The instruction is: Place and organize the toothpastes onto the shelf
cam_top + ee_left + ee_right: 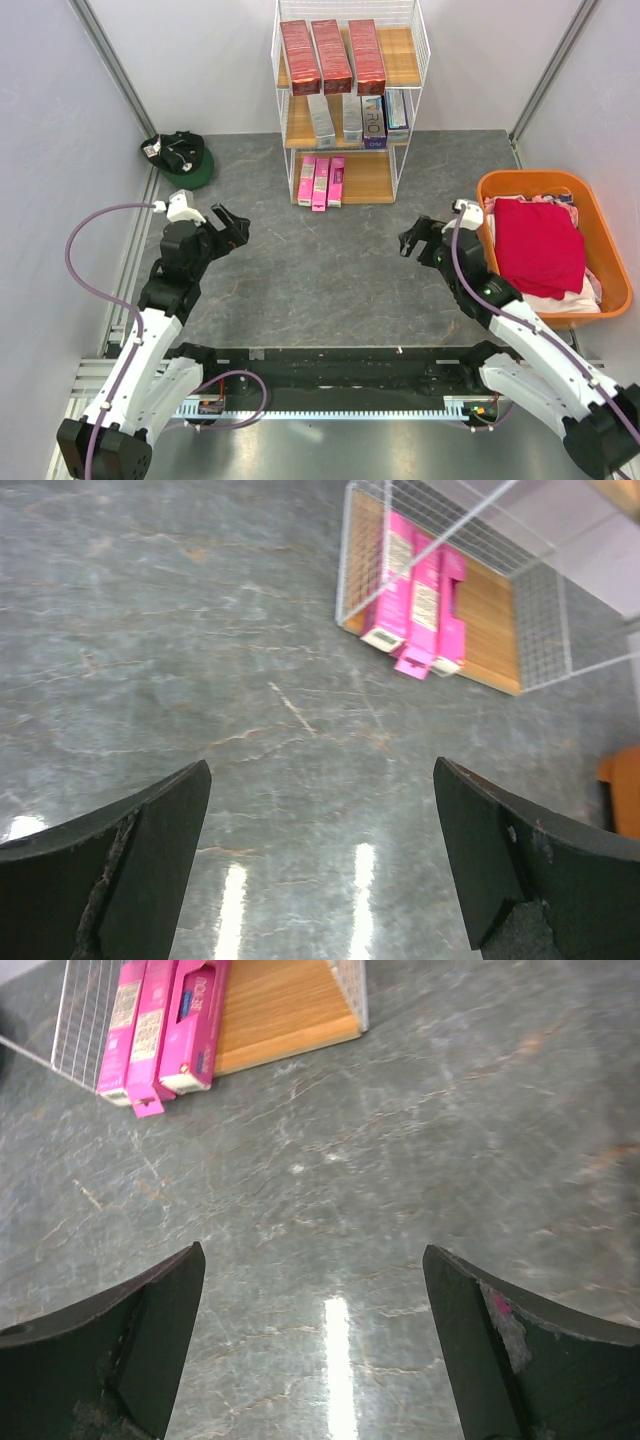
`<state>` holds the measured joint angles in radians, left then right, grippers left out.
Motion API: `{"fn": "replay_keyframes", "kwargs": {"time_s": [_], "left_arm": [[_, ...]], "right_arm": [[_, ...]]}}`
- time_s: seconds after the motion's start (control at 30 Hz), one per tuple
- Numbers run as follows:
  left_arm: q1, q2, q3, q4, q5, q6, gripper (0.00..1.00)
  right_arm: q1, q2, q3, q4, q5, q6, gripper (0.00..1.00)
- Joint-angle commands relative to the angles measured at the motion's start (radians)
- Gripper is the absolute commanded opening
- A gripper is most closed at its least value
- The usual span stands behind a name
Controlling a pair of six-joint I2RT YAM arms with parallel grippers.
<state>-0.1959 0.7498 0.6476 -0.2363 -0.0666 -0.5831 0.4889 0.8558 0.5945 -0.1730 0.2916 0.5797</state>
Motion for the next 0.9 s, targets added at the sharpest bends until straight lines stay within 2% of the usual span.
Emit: {"fn": "replay_keyframes", "kwargs": {"time_s": [0.0, 0.13, 0.3, 0.77, 0.87], "left_arm": [[0.006, -0.004, -0.043, 0.0, -0.122, 0.066, 1.0], [0.006, 0.005, -0.06, 0.005, -0.163, 0.083, 1.0], [0.006, 0.017, -0.068, 0.017, -0.167, 0.092, 1.0], [0.006, -0.015, -0.106, 0.064, -0.167, 0.123, 1.0], [0.006, -0.009, -0.111, 0.072, -0.168, 0.131, 1.0]], "right_arm": [[0.002, -0.106, -0.051, -0.077, 0.099, 0.017, 0.98], [0.002, -0.187, -0.107, -0.079, 0.159, 0.045, 0.98], [0.004, -0.204, -0.131, -0.053, 0.188, 0.052, 0.98], [0.002, 0.002, -0.047, -0.016, 0.238, -0.015, 0.98], [0.004, 0.028, -0.045, 0.035, 0.245, -0.02, 0.98]]}}
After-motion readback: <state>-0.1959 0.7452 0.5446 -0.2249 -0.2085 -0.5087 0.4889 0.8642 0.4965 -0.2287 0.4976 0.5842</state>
